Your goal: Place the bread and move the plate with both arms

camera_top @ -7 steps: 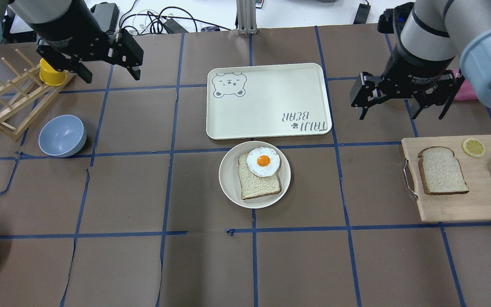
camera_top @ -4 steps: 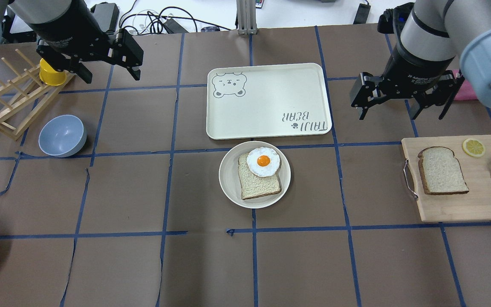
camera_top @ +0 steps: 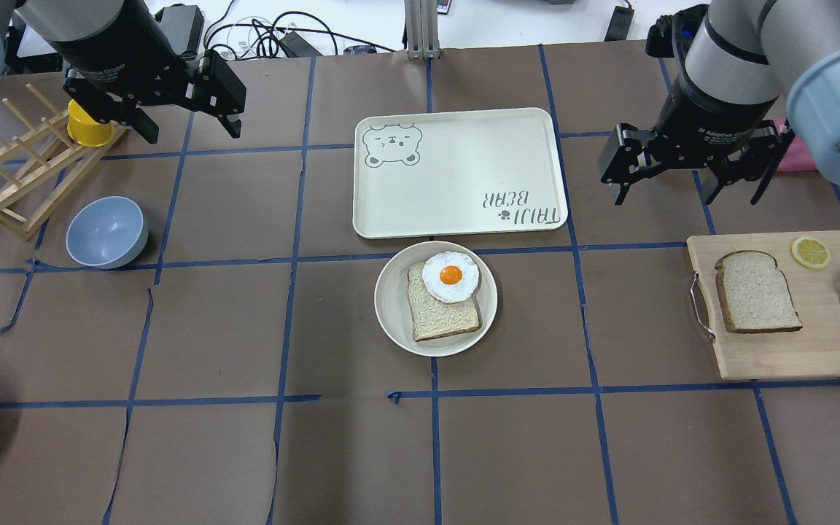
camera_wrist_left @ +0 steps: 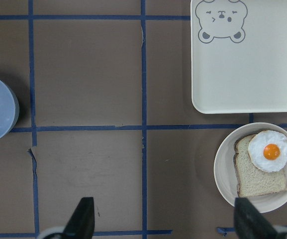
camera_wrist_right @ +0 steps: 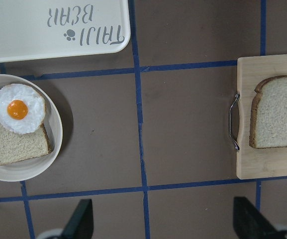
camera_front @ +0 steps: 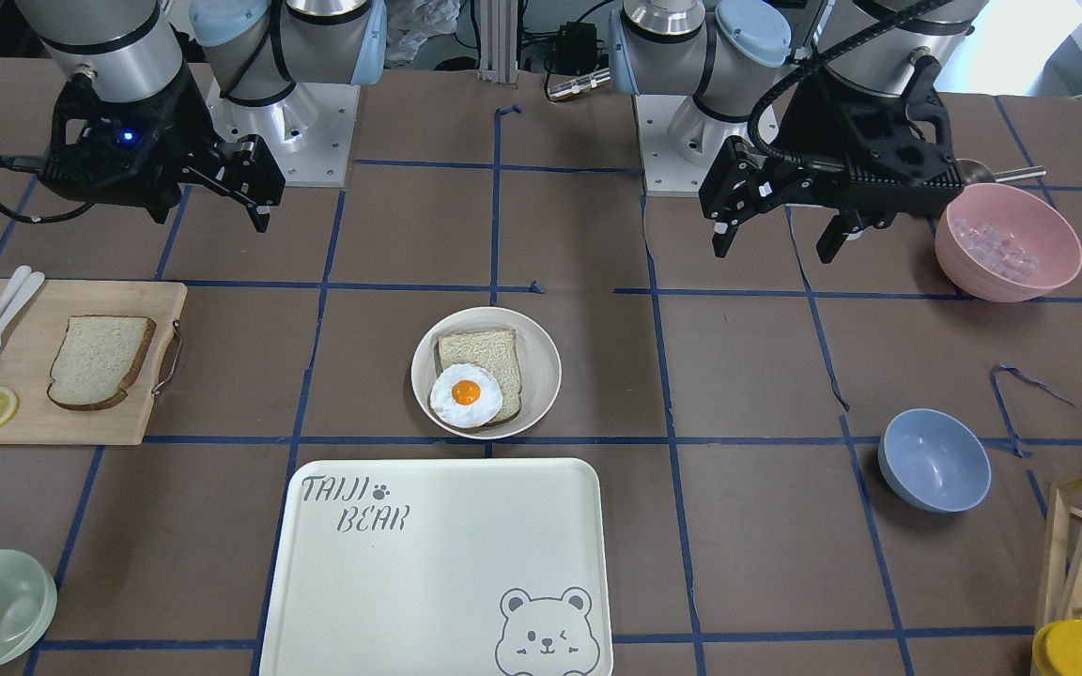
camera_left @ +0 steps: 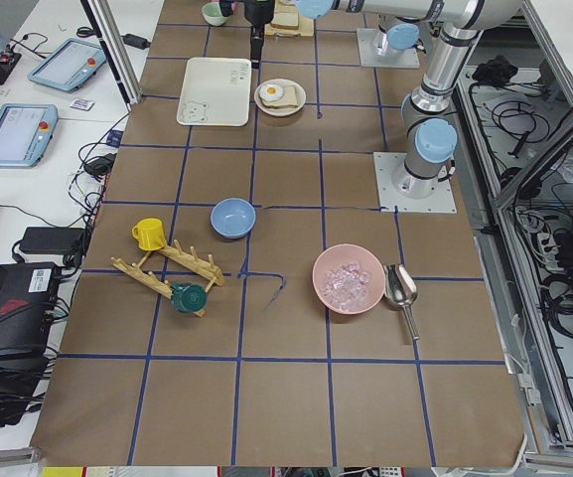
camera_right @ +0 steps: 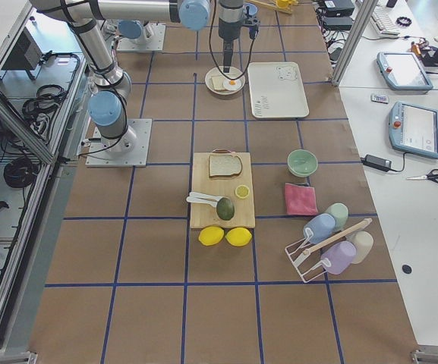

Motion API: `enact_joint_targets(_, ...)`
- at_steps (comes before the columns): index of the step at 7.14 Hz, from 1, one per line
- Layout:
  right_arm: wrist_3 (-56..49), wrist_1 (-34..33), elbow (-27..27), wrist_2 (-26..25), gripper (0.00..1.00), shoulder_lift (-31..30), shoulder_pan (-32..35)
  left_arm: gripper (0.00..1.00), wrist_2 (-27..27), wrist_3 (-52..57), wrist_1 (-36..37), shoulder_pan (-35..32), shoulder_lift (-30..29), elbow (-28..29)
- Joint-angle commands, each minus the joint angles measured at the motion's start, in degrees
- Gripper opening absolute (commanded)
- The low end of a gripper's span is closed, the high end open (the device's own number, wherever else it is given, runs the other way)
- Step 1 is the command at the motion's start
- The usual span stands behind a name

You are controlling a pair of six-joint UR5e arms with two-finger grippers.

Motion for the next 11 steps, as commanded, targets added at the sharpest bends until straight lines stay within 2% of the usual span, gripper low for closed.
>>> enact_joint_targets(1, -0.1, 0.1, 0.0, 0.0, 1.0, 0.0, -0.1, 1.0, -0.1, 0.0, 0.0, 0.0, 0.0, 0.0)
enact_joint_targets(7, 0.2, -1.0, 0.0, 0.0, 1.0, 0.9, -0.9, 1.0, 0.0, 0.0, 0.0, 0.0, -0.1, -0.1)
enact_joint_targets(11, 0.6, -3.1, 1.1, 0.7, 1.0, 3.7, -15.0, 1.0, -0.2, 0.0, 0.0, 0.1, 0.0, -0.1)
